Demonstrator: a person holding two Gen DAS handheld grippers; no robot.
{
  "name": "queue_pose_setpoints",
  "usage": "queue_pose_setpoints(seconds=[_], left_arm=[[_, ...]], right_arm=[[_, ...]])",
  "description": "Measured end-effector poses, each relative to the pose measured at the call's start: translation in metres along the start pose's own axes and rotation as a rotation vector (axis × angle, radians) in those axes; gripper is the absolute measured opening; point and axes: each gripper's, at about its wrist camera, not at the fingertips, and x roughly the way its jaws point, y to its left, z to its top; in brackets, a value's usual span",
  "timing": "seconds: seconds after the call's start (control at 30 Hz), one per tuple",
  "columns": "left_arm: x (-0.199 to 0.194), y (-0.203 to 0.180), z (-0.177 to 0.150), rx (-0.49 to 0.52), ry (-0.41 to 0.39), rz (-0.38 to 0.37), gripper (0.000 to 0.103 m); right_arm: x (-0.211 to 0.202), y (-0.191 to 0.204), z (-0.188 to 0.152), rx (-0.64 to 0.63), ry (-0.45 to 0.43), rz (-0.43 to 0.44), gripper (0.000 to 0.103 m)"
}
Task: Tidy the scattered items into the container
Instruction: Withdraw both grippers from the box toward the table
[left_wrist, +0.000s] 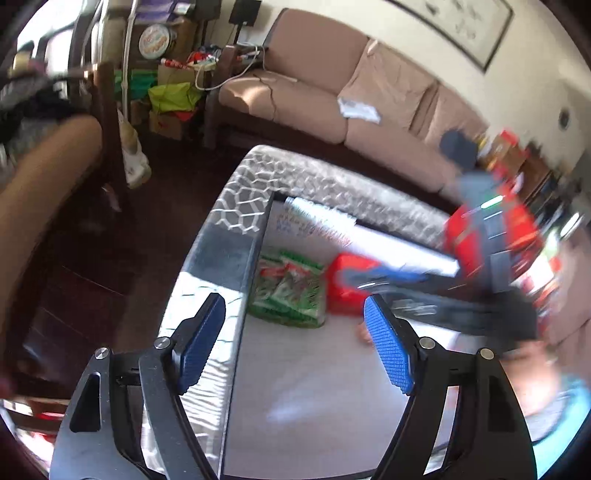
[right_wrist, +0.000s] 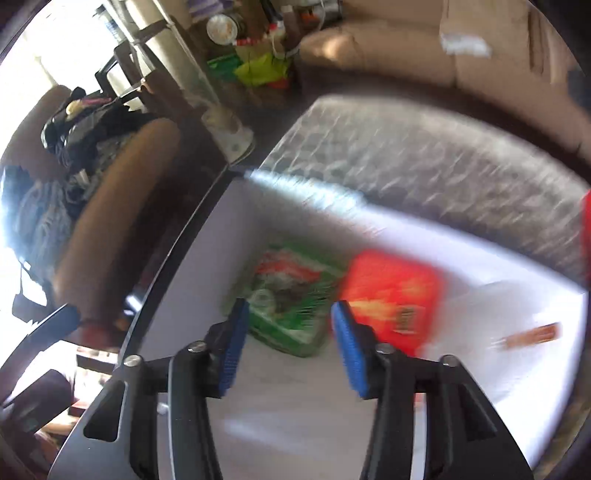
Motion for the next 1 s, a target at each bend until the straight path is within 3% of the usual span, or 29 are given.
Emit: queue_pose_setpoints(seconds=[0.1, 0.33, 0.57, 1.0], left_arm=[[0.008, -0.022, -0.007, 0.072, 0.017, 0.061, 0.075], [0.010, -0.070, -0.023, 0.175, 0.010, 0.175, 0.078], [0.008, -0.092, -0.033, 0.149, 0.016, 0.178, 0.084], [-0.007, -0.132, -0.058, 0.174, 0.038, 0.182, 0.086]], right_arm=[[-0.017, -0.003, -0.018, -0.067, -0.021, -0.110, 0.052], [-0.054, -0.030, -0.051, 0.008, -0.065, -0.136, 0.052], [-0.089, -0.033, -0.069, -0.001, -0.097, -0.174, 0.053], [-0.131, -0.047, -0.115, 0.001, -0.118, -0.163, 0.053]])
